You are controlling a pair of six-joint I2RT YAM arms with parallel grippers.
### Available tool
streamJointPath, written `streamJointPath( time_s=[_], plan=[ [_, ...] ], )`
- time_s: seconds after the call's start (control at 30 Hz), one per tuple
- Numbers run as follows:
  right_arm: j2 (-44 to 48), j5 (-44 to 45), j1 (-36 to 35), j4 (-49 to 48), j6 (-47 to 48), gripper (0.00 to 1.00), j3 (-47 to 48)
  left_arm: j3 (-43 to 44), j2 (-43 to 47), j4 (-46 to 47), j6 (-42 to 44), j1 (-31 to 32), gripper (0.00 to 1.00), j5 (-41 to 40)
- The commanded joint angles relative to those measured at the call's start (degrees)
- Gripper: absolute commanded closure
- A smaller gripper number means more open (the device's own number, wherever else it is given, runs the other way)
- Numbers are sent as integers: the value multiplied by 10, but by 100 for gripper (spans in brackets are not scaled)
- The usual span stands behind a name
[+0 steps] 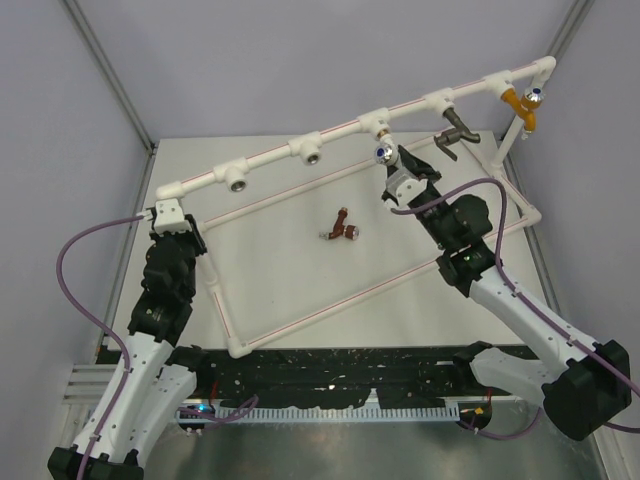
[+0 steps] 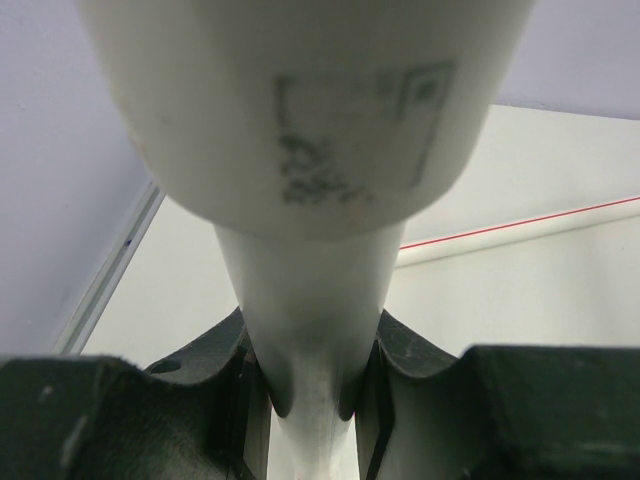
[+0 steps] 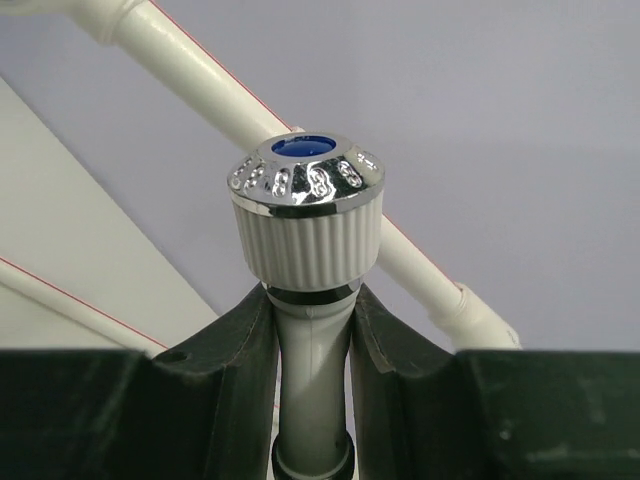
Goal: Install the water faucets
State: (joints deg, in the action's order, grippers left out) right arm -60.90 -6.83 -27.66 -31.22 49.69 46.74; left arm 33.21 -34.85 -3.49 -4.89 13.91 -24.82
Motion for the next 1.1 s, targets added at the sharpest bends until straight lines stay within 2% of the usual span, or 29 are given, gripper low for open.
streamJointPath(
  time_s=[0.0,0.17,0.33,0.77,0.9,1.07],
  plan=[
    [-26,87,2,-34,-213,95,-2,14,4,-40,26,3,100,9],
    [-27,142,-2,-54,-391,95,-10,14,6,-39,27,4,100,6],
    [-26,195,-13,-46,-496,95,-9,14,7,-39,28,6,100,5],
    [-24,339,-56,-62,-854,95,-34,12,11,-39,28,8,100,3],
    [-20,359,-64,-19,-1008,95,-23,12,12,-39,29,9,100,2],
    [-21,370,-75,23,-1130,95,-10,12,13,-38,29,11,100,1]
  ],
)
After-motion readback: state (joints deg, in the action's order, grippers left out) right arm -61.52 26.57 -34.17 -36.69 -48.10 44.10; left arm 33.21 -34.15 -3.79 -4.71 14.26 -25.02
